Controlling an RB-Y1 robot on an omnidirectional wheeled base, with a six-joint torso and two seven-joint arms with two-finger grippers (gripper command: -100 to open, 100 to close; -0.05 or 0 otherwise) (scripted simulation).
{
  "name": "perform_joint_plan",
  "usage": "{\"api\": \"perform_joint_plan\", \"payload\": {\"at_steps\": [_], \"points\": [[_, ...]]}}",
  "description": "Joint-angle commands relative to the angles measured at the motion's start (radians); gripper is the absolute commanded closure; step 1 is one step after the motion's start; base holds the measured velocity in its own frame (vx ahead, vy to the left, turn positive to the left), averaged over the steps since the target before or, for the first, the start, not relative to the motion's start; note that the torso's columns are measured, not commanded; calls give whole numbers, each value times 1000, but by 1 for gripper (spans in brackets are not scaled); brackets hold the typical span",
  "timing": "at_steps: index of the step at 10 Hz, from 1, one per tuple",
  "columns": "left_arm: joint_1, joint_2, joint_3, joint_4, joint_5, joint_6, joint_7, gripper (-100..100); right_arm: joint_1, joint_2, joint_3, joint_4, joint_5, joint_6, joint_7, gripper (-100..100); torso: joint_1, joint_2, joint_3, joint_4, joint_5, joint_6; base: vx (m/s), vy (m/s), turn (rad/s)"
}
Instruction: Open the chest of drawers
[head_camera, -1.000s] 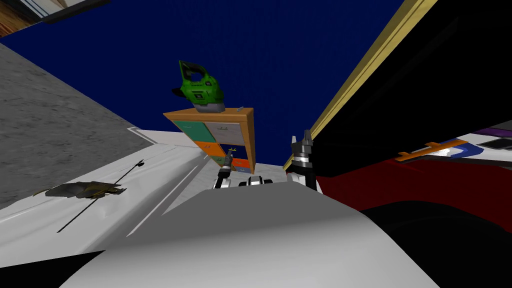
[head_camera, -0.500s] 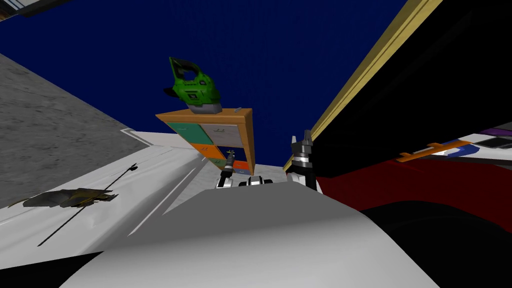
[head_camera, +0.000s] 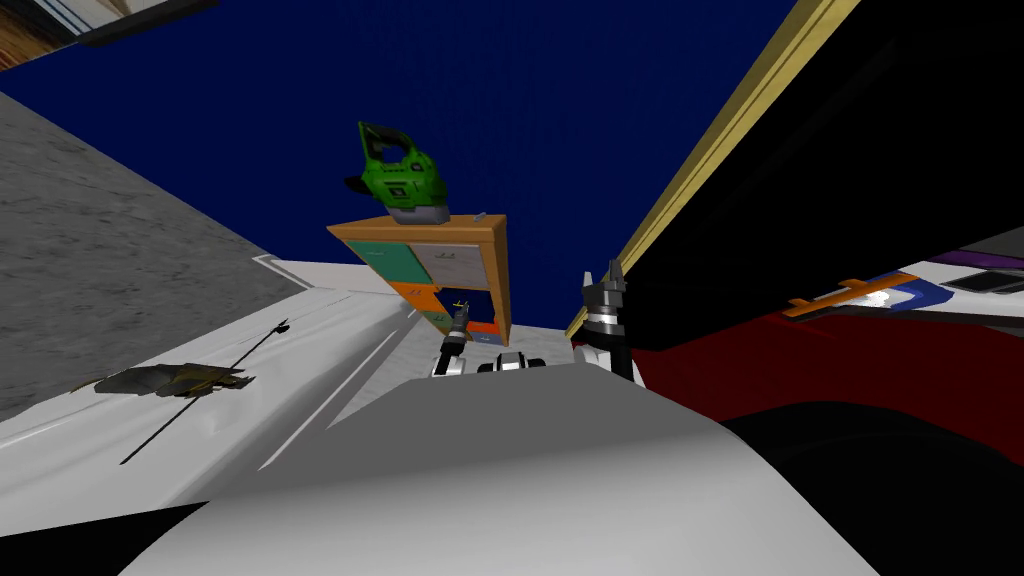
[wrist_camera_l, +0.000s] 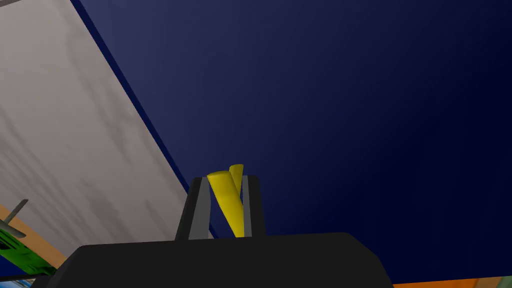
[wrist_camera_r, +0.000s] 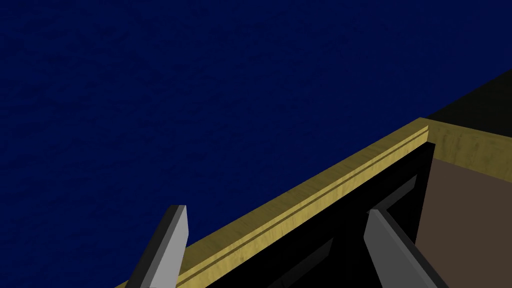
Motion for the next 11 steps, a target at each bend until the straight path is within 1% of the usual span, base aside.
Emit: {"api": "perform_joint_plan", "payload": {"at_steps": [1,2,5,6,9,11], "points": [[9,4,-2,-8,0,5,2,100,0,0,0,0,0,0,0,0,-2,-3,-2,0,-1,1,-90,12,5],[22,9,-7,-16,-1,8,7,100,0,0,0,0,0,0,0,0,-4,-9,-6,1,-2,1,-123,31,16],[43,17,-16,-33,-2,9,13,100,0,0,0,0,0,0,0,0,-1,-2,-1,-1,0,1,-196,40,22],[30,23,-14,-73,-1,52,20,-100,0,0,0,0,0,0,0,0,-1,-3,-2,-1,0,1,-116,26,-15],[24,34,-15,-137,-1,120,32,-100,1,0,0,0,0,0,0,0,-4,-10,-7,0,-2,2,-2,-9,-9],[21,42,-16,-179,0,166,39,-100,1,0,0,0,0,0,0,0,-2,-3,-2,1,-1,1,-4,-4,-10]]}}
